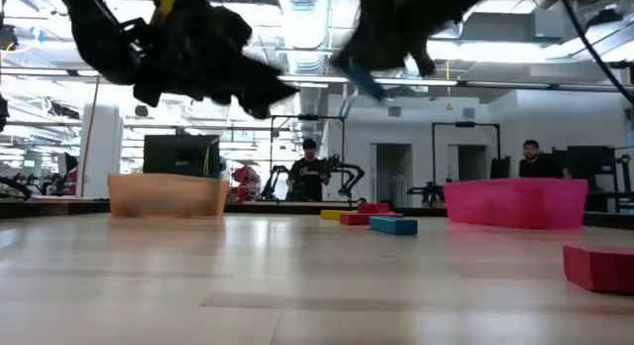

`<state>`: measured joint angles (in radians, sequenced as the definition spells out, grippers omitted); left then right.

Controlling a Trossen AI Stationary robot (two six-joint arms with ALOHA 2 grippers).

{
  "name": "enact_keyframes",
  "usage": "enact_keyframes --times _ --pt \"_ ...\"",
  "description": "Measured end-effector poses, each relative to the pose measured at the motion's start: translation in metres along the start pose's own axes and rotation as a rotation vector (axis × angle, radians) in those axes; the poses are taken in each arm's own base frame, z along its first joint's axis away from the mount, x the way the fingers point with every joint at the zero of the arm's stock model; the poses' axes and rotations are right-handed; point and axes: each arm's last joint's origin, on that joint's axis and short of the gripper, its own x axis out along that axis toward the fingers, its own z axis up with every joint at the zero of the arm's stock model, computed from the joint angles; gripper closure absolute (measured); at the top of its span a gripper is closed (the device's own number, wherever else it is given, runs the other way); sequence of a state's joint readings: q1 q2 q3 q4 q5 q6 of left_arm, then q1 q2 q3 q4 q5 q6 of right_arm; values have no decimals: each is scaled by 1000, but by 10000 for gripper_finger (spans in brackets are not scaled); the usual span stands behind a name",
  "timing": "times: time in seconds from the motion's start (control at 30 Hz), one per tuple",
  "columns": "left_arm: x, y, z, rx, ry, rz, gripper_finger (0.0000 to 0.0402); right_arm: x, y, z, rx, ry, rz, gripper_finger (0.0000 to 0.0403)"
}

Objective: Sort blocks
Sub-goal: Put the blue rectangle block into the orange bin

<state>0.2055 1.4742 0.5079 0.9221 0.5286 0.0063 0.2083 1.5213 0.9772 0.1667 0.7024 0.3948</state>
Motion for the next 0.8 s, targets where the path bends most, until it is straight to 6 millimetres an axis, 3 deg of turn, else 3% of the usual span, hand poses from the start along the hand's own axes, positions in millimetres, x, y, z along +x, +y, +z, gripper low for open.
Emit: enact_keyframes --times 0.23,0.5,0.8 --pt "-1 -11 22 -32 -228 -66 177 -3 15 29 -110 -296 88 280" --pt "4 -16 34 -85 -310 -51 173 15 22 27 -171 -476 192 280" --pt "6 -13 37 -90 -314 4 113 20 34 30 -233 -502 211 280"
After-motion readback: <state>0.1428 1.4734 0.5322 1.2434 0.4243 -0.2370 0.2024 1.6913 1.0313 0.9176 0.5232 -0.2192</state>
